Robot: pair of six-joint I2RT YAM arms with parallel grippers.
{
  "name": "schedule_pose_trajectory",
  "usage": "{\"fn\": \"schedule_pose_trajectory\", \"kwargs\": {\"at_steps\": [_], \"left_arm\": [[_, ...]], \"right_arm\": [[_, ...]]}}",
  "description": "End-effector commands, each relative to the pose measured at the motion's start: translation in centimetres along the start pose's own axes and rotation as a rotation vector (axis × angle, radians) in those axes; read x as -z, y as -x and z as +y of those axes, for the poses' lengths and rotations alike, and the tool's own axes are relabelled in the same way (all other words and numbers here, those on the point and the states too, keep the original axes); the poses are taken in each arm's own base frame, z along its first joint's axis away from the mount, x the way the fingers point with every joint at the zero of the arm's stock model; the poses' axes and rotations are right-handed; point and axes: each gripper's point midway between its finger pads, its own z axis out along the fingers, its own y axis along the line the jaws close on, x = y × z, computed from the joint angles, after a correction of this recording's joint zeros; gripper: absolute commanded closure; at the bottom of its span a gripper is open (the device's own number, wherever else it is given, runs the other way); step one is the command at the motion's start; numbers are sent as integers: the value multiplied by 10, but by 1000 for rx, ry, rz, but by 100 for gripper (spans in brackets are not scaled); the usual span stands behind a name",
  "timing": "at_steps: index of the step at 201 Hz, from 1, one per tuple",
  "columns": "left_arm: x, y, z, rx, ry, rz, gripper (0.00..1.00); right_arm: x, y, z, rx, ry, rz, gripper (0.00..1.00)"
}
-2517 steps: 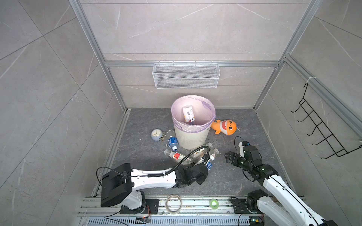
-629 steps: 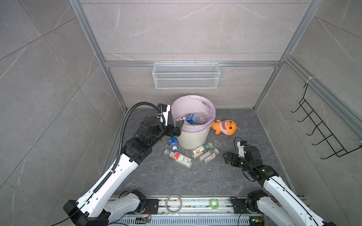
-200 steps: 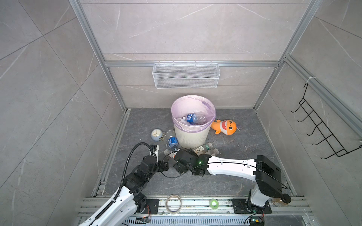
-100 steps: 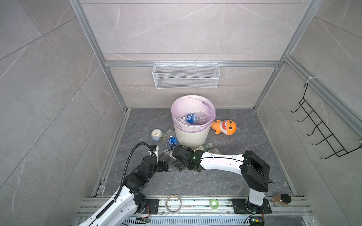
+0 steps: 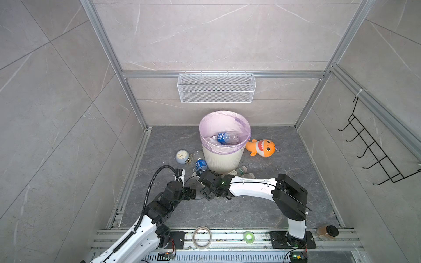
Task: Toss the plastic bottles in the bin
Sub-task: 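Reach the right gripper across to the red-labelled bottle and close on it, then lift the red-labelled bottle with the right gripper and draw it back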
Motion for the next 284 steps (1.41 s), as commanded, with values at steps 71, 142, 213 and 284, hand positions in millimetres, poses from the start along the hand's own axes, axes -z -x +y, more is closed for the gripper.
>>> {"fn": "schedule_pose_trajectory", "kwargs": {"at_steps": [71, 142, 213, 284], "left_arm": [[0, 11, -3, 25, -14, -43, 1], [-1, 11, -4, 23, -18, -38, 1], [-1, 10, -5, 21, -21, -36, 1], [-3, 10, -5, 20, -20, -29, 1]], "right_arm": [[-6, -14, 9, -76, 55, 17, 33], [13, -17, 5, -91, 76, -44, 44], [44, -30, 5, -104, 95, -136, 45], [72, -45, -2, -142, 89, -211, 45]]}}
